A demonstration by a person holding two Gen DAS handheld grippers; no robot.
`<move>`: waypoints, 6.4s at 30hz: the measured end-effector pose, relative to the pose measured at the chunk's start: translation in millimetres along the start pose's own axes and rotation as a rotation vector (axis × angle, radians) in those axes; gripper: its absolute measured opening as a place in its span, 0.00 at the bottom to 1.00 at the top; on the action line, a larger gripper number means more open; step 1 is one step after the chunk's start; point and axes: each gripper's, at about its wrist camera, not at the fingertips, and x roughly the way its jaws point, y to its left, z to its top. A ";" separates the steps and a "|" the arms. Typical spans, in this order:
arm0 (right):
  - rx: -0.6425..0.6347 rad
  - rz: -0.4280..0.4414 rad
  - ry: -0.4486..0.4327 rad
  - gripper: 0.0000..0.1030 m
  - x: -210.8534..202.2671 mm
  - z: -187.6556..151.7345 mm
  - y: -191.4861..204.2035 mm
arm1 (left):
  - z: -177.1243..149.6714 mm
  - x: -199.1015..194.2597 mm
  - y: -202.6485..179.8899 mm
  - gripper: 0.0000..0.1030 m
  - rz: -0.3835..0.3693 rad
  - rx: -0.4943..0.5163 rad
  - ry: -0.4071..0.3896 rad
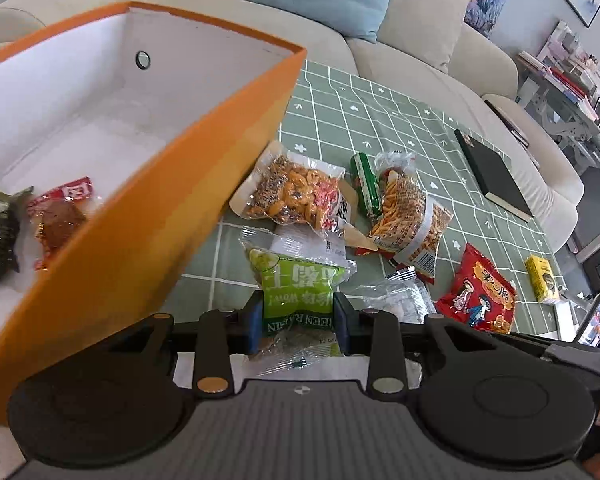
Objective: Organize snacks
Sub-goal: 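Carry the green bag and candy tray over the orange box and lower them, then open both tools to drop the snacks in the box and withdraw, then grasp the peanut packet with the left tool while the right tool grasps the striped Mimi bag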
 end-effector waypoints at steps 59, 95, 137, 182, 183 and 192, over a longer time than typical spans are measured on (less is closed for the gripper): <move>-0.381 0.164 -0.046 0.51 7.1 121.0 185.9 | 101.3 -59.1 121.1 0.38 0.216 0.018 0.035; -0.577 0.065 0.138 0.49 75.8 119.3 224.6 | 99.9 -14.2 145.1 0.38 0.304 0.140 0.202; -0.297 0.067 -0.172 0.82 -66.2 71.0 106.2 | 59.5 -101.5 28.9 0.68 0.269 0.296 -0.211; 0.080 0.011 -0.016 0.82 11.7 92.7 -49.3 | 39.3 52.6 -55.6 0.76 0.115 0.428 -0.088; 0.084 0.011 -0.014 0.82 16.3 94.0 -50.0 | 41.1 55.6 -56.1 0.77 0.114 0.420 -0.084; 0.070 0.032 0.003 0.76 41.4 97.1 -48.7 | 44.2 86.5 -64.2 0.77 0.203 0.417 -0.042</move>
